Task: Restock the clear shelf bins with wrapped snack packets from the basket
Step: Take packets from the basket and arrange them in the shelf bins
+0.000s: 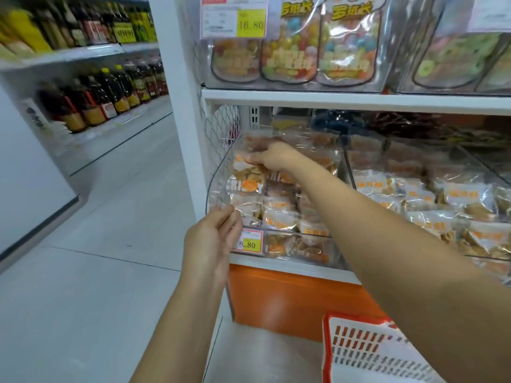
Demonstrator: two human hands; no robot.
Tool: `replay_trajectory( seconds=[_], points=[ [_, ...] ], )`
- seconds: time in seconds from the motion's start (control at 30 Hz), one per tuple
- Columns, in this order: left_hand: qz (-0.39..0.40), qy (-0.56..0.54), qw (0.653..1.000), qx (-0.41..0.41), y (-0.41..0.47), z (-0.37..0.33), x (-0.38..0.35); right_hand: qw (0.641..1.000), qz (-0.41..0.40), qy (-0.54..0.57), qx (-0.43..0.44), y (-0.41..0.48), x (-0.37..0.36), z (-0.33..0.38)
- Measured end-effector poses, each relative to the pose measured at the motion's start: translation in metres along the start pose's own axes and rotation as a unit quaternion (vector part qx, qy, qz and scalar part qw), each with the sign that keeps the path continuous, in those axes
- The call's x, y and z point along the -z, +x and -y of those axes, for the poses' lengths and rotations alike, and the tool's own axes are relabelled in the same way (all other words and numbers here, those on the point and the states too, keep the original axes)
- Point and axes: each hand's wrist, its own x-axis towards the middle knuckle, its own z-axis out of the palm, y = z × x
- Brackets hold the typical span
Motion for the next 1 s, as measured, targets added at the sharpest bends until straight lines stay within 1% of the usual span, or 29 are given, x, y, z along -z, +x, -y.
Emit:
replay_trajectory(
  seconds=[0.03,0.07,0.13,0.2,0.27,0.37,0.43,0.5,0.53,0.6,0.67,0.7,0.73,0.77,0.83,0.87,0.9,0.93,1.0],
  points=[
    [0.005,0.025,1.0,-0.006,0.0,0.0,0.001,1.0,0.008,-0.003,0.001,0.005,-0.007,-0.003],
    [0.008,0.056,0.998,-0.011,-0.001,0.0,0.002,1.0,-0.003,0.003,0.009,0.009,-0.013,-0.008],
    [0.009,0.138,0.99,-0.033,0.001,0.003,0.005,0.997,-0.062,0.004,0.034,0.013,-0.024,-0.018],
    [0.012,0.233,0.97,-0.069,0.001,0.007,0.008,0.989,-0.129,-0.039,0.062,0.01,-0.026,-0.023],
    [0.016,0.326,0.938,-0.119,0.002,0.011,0.01,0.976,-0.177,-0.083,0.096,-0.002,-0.022,-0.024],
    [0.055,0.426,0.887,-0.168,0.001,0.019,0.014,0.953,-0.215,-0.079,0.197,-0.06,-0.008,-0.029],
    [0.104,0.488,0.85,-0.17,-0.001,0.029,0.015,0.943,-0.218,-0.084,0.236,-0.118,-0.001,-0.047],
    [0.161,0.565,0.794,-0.156,-0.005,0.045,0.014,0.943,-0.211,-0.084,0.241,-0.177,0.002,-0.077],
    [0.192,0.603,0.761,-0.146,-0.009,0.056,0.013,0.951,-0.196,-0.085,0.224,-0.203,0.001,-0.098],
    [0.248,0.662,0.696,-0.125,-0.02,0.08,0.012,0.974,-0.141,-0.101,0.148,-0.244,-0.002,-0.148],
    [0.297,0.702,0.64,-0.095,-0.033,0.108,0.012,0.988,-0.058,-0.141,0.037,-0.275,-0.011,-0.206],
    [0.32,0.717,0.614,-0.075,-0.041,0.122,0.013,0.987,-0.003,-0.158,-0.027,-0.289,-0.017,-0.235],
    [0.343,0.729,0.589,-0.058,-0.049,0.135,0.013,0.979,0.054,-0.172,-0.095,-0.301,-0.023,-0.266],
    [0.365,0.741,0.562,-0.042,-0.057,0.148,0.014,0.963,0.11,-0.186,-0.159,-0.312,-0.028,-0.295],
    [0.402,0.767,0.5,-0.014,-0.071,0.169,0.017,0.916,0.207,-0.203,-0.277,-0.335,-0.037,-0.351],
    [0.421,0.778,0.466,-0.001,-0.076,0.177,0.018,0.895,0.246,-0.2,-0.313,-0.35,-0.042,-0.376],
    [0.436,0.787,0.437,0.011,-0.08,0.184,0.02,0.881,0.273,-0.196,-0.334,-0.365,-0.048,-0.4],
    [0.445,0.797,0.408,0.022,-0.083,0.189,0.021,0.878,0.285,-0.182,-0.34,-0.379,-0.053,-0.417],
    [0.444,0.821,0.357,0.025,-0.087,0.196,0.02,0.885,0.289,-0.157,-0.331,-0.405,-0.062,-0.442]
  ],
)
